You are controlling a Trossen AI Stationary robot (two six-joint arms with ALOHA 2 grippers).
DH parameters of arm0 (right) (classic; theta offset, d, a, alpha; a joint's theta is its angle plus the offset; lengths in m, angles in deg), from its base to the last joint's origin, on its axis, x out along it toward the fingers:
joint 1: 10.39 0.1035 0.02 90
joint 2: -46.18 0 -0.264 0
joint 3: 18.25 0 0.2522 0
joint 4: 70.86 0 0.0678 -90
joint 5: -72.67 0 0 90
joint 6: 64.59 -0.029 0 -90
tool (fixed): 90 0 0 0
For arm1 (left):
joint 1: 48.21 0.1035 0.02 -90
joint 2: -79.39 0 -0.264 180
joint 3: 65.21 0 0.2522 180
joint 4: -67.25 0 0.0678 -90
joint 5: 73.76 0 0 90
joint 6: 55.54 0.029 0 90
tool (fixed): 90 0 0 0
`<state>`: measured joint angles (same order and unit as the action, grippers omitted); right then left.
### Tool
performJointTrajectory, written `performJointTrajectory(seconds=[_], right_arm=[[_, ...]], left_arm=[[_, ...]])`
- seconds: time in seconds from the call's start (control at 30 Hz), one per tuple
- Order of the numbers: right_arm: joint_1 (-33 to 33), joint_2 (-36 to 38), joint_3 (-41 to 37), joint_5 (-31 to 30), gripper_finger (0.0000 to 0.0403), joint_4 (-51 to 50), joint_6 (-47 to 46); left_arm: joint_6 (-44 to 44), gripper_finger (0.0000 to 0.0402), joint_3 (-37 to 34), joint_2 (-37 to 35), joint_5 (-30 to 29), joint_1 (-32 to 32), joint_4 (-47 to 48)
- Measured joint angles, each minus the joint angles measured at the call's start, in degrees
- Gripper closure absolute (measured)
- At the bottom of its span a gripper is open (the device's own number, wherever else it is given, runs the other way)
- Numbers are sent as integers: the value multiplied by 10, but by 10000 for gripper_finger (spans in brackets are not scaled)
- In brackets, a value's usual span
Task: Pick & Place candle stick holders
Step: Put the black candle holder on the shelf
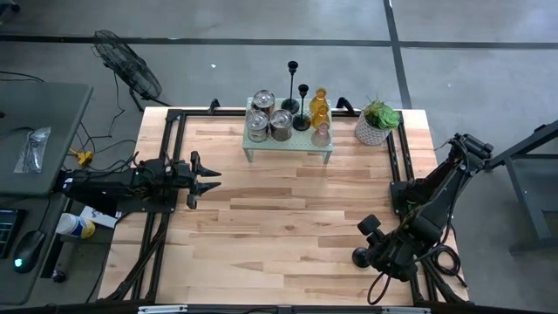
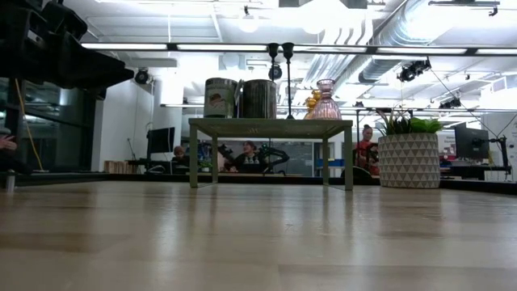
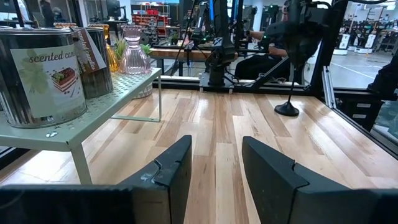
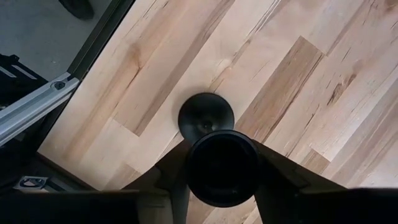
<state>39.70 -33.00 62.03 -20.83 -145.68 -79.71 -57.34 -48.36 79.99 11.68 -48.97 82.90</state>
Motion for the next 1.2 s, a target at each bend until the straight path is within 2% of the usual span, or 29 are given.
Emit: performJointTrajectory(seconds=[0.27, 0.47, 0.73, 0.97, 1.2], right_arm=[[0, 0, 0, 0, 263, 0, 0], [0, 1, 0, 3, 281, 0, -3], [-20, 12, 8, 10, 275, -1, -61], [-50, 13, 52, 13, 281, -52, -73], [-96, 13, 129, 33, 277, -116, -68]], left_arm=[[0, 263, 0, 0, 0, 0, 0], [0, 263, 0, 0, 0, 0, 0], [0, 263, 0, 0, 0, 0, 0], [0, 263, 0, 0, 0, 0, 0], [0, 263, 0, 0, 0, 0, 0]])
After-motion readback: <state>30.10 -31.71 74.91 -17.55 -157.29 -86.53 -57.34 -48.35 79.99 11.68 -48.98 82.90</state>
